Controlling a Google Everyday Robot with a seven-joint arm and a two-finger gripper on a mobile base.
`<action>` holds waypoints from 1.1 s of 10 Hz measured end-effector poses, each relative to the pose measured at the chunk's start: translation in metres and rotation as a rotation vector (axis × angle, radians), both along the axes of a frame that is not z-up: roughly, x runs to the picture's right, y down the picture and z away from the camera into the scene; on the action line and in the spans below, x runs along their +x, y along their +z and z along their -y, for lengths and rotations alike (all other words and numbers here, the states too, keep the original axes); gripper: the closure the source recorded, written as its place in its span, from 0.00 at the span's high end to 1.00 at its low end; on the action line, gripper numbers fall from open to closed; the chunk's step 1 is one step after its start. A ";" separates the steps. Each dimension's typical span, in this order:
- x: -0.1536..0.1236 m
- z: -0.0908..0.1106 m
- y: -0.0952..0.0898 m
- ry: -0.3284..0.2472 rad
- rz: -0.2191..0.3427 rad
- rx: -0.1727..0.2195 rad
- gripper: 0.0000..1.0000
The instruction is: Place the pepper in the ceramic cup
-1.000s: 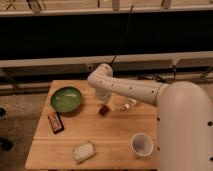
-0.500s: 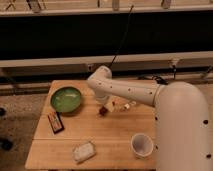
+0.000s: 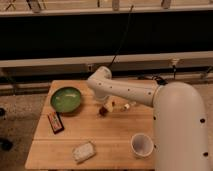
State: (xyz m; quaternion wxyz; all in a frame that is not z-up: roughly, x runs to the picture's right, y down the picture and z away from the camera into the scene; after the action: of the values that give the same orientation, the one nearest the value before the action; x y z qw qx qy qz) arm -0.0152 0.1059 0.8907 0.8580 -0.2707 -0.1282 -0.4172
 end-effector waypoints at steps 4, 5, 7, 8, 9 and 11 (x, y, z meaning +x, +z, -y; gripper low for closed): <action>-0.001 0.000 0.005 -0.002 0.008 -0.004 0.80; -0.002 -0.001 0.006 -0.004 0.010 -0.006 0.80; -0.002 -0.001 0.008 -0.003 0.013 -0.009 0.80; -0.002 -0.001 0.009 -0.003 0.014 -0.010 0.80; -0.002 -0.001 0.010 -0.003 0.015 -0.012 0.80; -0.002 -0.002 0.012 -0.001 0.017 -0.014 0.80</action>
State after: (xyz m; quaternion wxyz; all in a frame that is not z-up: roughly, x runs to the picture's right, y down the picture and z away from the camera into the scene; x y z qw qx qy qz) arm -0.0170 0.1074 0.9022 0.8548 -0.2735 -0.1382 -0.4189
